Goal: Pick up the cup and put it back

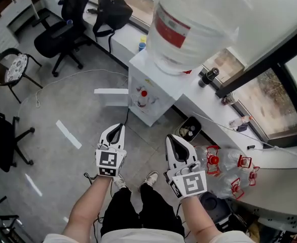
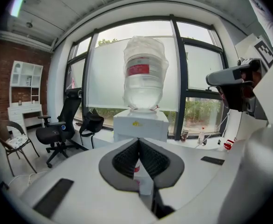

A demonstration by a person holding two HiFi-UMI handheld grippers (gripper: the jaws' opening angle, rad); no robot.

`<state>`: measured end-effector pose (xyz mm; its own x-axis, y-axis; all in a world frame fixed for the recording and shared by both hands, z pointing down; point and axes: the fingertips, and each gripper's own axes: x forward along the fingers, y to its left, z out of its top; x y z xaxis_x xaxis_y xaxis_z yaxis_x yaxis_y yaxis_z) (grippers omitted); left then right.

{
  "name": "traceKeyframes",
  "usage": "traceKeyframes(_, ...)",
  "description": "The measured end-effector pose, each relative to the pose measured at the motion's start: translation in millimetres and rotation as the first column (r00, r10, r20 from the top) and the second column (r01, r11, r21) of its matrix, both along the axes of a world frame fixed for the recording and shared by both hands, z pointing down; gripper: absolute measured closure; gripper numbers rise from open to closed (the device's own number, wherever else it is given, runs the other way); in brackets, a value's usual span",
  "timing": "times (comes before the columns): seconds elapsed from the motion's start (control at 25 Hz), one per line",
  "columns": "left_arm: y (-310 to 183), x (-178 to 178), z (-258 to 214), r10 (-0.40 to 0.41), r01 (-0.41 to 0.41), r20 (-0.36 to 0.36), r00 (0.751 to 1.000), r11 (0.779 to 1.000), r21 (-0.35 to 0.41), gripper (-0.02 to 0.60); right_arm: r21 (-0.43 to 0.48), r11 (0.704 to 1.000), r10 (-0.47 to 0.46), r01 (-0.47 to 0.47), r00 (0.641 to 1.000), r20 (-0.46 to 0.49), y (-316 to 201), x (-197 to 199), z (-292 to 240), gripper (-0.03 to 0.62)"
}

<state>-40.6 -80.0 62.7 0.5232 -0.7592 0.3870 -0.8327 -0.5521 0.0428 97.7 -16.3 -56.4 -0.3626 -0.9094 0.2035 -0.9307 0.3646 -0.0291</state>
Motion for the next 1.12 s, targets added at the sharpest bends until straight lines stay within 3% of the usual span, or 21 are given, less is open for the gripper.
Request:
traceKeyframes(0.32, -4, 12, -99, 0.035, -0.032, -0.017, 0.999, 0.992, 0.126, 0.558, 0.076, 0.997, 0.017, -0.021, 0.999, 0.051, 11, 16, -59, 0.574)
traceKeyframes(0.56, -4, 12, -187, 0.048, -0.038, -0.032, 0.998, 0.967, 0.252, 0.558, 0.142, 0.99, -0.016, 0.005, 0.997, 0.073, 9, 18, -104, 0.574)
traceKeyframes(0.76, -2, 12, -234, 0.057, -0.043, -0.036, 0.998, 0.948, 0.315, 0.558, 0.186, 0.982, -0.046, 0.031, 0.996, 0.081, 5, 23, -133, 0.574)
traceKeyframes(1.12, 23, -27, -302, 0.026, 0.031, -0.139, 0.99, 0.918, 0.396, 0.558, 0.23, 0.966, -0.13, 0.118, 0.991, 0.037, 1, 41, -164, 0.574)
